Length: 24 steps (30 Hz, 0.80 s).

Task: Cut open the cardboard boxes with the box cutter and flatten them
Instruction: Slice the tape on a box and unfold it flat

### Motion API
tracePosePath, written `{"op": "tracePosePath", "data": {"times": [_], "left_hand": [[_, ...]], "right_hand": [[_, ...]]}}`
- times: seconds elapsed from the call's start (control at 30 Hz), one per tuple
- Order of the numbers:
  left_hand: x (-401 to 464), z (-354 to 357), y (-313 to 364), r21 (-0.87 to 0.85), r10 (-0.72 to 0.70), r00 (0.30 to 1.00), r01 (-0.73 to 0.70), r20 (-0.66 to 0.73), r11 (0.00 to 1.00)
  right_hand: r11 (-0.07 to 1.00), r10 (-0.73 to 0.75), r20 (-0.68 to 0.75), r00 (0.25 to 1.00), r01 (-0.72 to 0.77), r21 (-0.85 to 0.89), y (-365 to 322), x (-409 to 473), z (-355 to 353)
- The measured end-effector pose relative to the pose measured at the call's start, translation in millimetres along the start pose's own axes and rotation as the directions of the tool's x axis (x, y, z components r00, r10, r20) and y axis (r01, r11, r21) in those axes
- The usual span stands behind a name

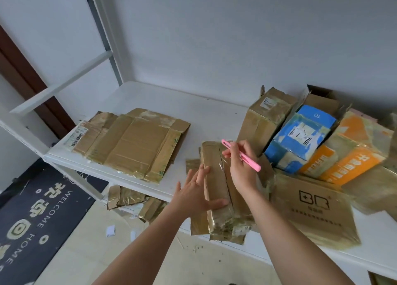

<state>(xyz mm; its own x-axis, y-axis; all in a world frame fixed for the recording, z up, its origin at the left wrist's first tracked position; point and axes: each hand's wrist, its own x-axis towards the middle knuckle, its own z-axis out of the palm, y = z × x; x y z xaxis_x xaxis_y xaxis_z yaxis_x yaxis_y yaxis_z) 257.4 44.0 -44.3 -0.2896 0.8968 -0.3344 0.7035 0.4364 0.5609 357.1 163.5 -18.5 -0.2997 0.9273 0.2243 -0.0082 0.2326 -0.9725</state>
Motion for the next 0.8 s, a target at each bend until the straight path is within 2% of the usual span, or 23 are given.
{"op": "tracePosePath", "data": {"times": [0.1, 0.23, 0.4, 0.53, 0.63, 0.8], "left_hand": [[4.1, 5.9, -2.7, -0.081, 0.016, 1.000, -0.015, 0.019, 0.997], [7.0, 7.2, -1.5, -0.103, 0.003, 1.000, -0.001, 0.025, 0.995], [4.1, 1.8, 0.4, 0.135, 0.001, 1.000, 0.003, -0.029, 0.991], [1.1, 0.6, 4.7, 0.207, 0.064, 0.997, -0.052, -0.050, 0.977], [0.1, -7.3, 2.6, 0.167, 0.105, 0.994, -0.106, 0.015, 0.980], [2.9, -24.7, -5.0, 0.052, 0.103, 0.981, -0.113, 0.165, 0.992]], "right_hand": [[1.000, -0.006, -0.029, 1.000, 0.005, -0.025, 7.6, 0.7, 1.7], [0.995, -0.016, 0.004, 1.000, 0.017, -0.094, 12.2, 5.4, 2.1], [0.986, -0.028, 0.035, 0.999, 0.033, -0.161, 12.6, 7.6, 3.0], [0.977, -0.041, 0.058, 0.997, 0.052, -0.207, 15.0, 6.6, 2.4], [0.972, -0.049, 0.056, 0.997, 0.060, -0.229, 14.3, 6.6, 2.0], [0.946, -0.057, 0.118, 0.991, 0.092, -0.311, 12.4, 9.6, 2.1]]}}
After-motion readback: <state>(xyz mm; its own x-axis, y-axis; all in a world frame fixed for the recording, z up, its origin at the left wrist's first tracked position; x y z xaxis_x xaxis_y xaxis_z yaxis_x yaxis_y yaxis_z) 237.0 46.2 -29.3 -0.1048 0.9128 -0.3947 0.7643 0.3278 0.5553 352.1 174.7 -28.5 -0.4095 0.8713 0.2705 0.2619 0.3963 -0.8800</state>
